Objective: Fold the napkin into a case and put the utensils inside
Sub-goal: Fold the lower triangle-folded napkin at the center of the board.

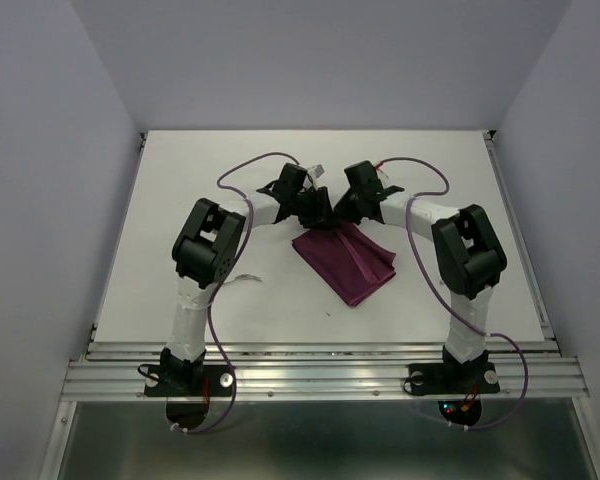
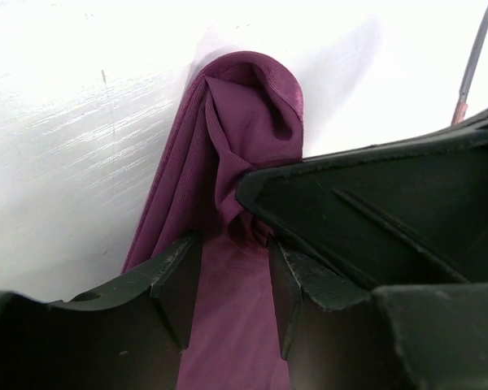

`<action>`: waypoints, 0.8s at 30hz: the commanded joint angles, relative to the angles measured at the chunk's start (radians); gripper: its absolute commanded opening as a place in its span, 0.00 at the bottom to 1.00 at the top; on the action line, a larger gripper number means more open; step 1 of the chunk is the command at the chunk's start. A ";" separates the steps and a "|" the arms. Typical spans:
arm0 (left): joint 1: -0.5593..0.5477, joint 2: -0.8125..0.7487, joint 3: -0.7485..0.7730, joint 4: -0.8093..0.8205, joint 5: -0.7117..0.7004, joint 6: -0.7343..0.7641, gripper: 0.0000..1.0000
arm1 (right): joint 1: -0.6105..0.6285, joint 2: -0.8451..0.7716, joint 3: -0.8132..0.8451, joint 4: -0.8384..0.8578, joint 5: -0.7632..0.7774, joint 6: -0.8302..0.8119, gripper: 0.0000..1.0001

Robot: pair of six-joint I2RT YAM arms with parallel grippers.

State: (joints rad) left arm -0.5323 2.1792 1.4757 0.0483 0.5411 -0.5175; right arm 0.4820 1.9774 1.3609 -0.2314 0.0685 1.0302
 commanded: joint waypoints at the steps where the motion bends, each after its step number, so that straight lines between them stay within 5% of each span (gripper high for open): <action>1: -0.009 -0.055 -0.061 0.093 0.022 -0.016 0.50 | 0.013 0.024 0.044 0.009 -0.055 0.045 0.01; 16: -0.011 -0.098 -0.126 0.137 0.048 -0.042 0.64 | 0.013 0.055 0.038 0.009 -0.052 0.045 0.01; 24: -0.023 -0.078 -0.118 0.163 0.046 -0.068 0.55 | 0.013 0.051 0.044 0.009 -0.061 0.054 0.01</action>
State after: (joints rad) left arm -0.5308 2.1300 1.3655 0.1680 0.5747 -0.5739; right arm 0.4732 2.0167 1.3674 -0.2314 0.0441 1.0668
